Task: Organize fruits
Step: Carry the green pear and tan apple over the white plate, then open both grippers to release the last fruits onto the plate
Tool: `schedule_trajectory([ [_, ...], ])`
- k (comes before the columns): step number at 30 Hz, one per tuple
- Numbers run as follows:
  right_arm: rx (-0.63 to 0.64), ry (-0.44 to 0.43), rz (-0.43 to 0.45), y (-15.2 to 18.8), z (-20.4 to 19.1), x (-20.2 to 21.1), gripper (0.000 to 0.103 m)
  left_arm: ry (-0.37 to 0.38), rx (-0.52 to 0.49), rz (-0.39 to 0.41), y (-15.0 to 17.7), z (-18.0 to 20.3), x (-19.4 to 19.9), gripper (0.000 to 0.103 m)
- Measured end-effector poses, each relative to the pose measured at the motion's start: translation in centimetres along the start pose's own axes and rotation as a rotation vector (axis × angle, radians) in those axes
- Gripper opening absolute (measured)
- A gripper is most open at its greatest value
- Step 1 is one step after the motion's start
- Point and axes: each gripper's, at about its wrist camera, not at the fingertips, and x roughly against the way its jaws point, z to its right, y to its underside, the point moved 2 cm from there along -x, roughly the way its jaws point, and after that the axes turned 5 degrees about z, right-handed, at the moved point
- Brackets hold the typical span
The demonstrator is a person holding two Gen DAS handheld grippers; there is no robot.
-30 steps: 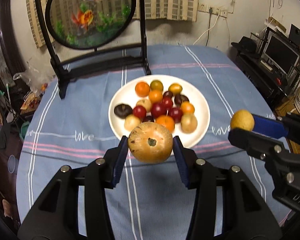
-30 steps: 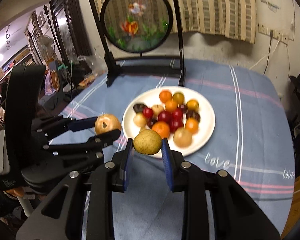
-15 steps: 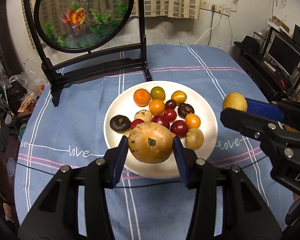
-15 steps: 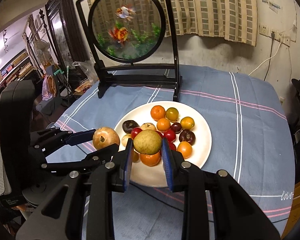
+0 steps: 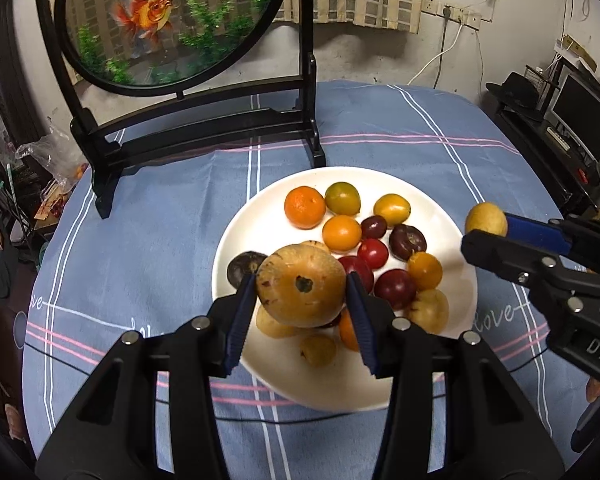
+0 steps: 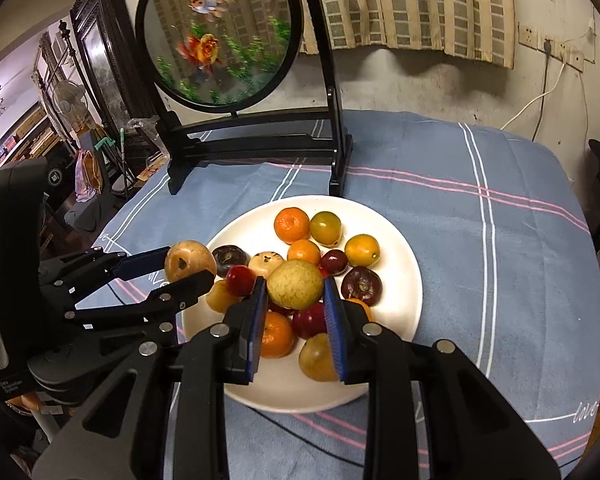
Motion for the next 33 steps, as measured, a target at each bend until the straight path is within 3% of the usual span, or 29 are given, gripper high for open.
schedule_trajectory([
  [13,-0.004,-0.005,-0.019,-1.8,1.2,-3.2,0.028,0.003,-0.027,-0.012,-1.0,0.8,-2.6,0.047],
  [18,0.006,0.027,-0.089,-1.8,1.1,-5.6,0.032,-0.002,-0.032,-0.032,-1.0,0.8,-3.6,0.048],
  [21,0.017,0.028,-0.119,-1.7,1.0,-6.4,0.032,-0.017,-0.036,-0.017,-1.0,0.7,-3.5,0.078],
  [33,-0.047,0.023,-0.07,-2.4,2.4,-3.9,0.032,-0.019,-0.023,0.024,-1.4,0.6,-1.6,0.078],
])
